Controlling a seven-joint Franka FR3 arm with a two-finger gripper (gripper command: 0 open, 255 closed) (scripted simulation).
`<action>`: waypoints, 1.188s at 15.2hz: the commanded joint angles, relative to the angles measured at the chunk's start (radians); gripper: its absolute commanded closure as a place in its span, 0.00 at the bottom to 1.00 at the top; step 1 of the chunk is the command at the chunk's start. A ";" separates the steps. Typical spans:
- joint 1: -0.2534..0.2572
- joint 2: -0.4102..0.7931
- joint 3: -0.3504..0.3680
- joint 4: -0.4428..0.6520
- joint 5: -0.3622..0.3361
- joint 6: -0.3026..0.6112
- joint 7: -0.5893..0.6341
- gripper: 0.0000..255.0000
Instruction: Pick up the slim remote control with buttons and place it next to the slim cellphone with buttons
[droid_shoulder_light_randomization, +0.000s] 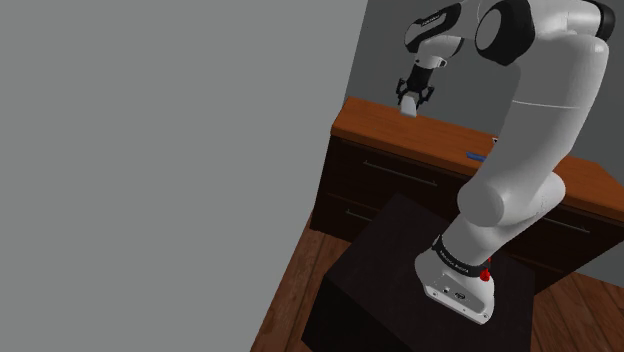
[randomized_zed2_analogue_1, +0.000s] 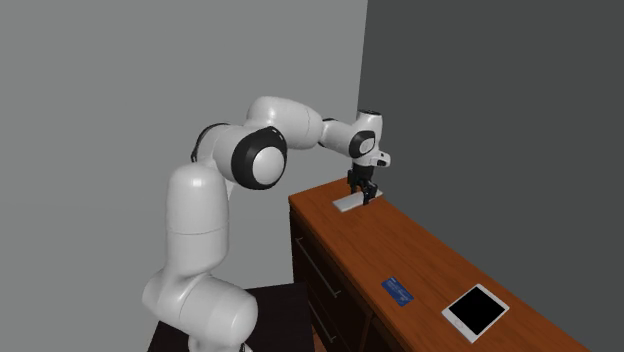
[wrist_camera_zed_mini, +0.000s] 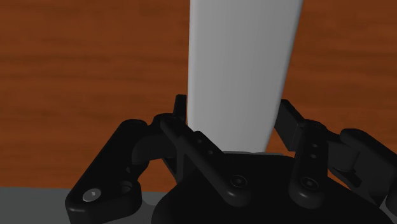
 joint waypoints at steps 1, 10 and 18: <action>-0.025 -0.014 -0.015 -0.027 -0.001 0.013 -0.043 1.00; -0.143 -0.049 -0.085 -0.082 -0.001 0.029 -0.235 1.00; -0.268 -0.016 -0.141 -0.049 0.030 0.017 -0.424 1.00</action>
